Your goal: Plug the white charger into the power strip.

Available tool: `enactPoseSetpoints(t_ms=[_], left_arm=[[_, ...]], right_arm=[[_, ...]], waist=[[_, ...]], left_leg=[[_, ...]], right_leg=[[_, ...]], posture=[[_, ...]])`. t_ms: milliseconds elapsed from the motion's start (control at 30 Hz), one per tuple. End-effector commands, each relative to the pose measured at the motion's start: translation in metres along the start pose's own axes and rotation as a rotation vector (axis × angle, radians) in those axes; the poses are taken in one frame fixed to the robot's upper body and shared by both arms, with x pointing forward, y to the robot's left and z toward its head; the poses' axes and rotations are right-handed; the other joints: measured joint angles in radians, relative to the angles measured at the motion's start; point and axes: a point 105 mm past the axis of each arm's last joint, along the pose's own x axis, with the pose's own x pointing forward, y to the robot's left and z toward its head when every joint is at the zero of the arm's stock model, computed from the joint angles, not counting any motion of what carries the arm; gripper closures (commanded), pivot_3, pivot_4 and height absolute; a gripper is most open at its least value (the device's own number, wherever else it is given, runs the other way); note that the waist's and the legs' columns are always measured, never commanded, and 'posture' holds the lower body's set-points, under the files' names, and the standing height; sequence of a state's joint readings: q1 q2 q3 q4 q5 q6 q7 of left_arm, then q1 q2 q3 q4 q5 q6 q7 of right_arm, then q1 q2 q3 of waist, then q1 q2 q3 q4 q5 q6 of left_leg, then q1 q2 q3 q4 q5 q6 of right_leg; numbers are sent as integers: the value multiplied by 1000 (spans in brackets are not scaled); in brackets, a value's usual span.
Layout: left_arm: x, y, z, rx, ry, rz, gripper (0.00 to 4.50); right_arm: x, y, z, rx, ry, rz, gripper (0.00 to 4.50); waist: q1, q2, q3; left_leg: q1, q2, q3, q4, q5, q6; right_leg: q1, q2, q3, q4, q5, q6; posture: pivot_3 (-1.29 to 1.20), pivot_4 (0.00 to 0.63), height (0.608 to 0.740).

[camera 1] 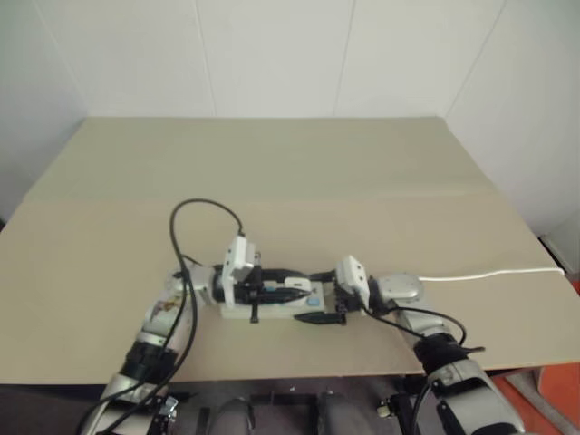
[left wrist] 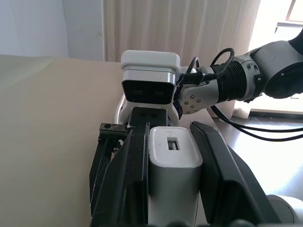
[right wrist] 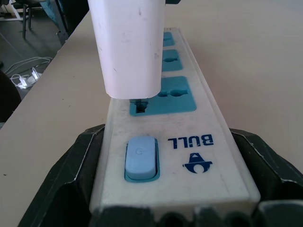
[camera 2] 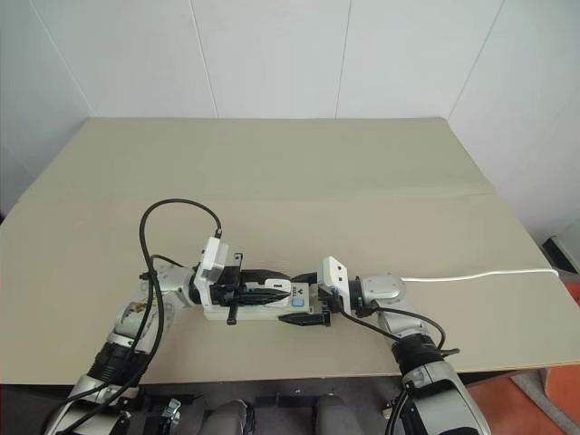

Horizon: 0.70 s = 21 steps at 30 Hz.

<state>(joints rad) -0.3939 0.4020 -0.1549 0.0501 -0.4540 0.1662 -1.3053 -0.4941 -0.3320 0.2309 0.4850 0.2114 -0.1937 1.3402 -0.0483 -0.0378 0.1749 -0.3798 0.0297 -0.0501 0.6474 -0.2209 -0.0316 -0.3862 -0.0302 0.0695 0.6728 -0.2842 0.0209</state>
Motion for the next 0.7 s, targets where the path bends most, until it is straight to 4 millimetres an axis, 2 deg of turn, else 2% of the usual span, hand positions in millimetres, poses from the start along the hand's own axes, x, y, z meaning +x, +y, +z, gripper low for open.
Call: enactPoseSetpoints(t_ms=[33, 500, 700], left_arm=[[2, 2, 7, 49, -6, -14, 3478], [-9, 5, -4, 27, 48, -9, 3478], [-25, 8, -18, -4, 110, 23, 3478]], right_arm=[[0, 11, -20, 52, 82, 30, 1030], [0, 12, -19, 56, 81, 30, 1030], [0, 12, -19, 56, 82, 29, 1030]], waist=[[0, 0, 0], [-1, 0, 0], [-4, 0, 0]], left_leg=[[0, 0, 0, 0, 0, 0], [0, 1, 0, -2, 0, 0], [0, 2, 0, -3, 0, 0]], right_leg=[[0, 0, 0, 0, 0, 0], [0, 1, 0, -2, 0, 0], [0, 2, 0, -2, 0, 0]], posture=[[0, 150, 740], [0, 150, 740], [0, 150, 740]])
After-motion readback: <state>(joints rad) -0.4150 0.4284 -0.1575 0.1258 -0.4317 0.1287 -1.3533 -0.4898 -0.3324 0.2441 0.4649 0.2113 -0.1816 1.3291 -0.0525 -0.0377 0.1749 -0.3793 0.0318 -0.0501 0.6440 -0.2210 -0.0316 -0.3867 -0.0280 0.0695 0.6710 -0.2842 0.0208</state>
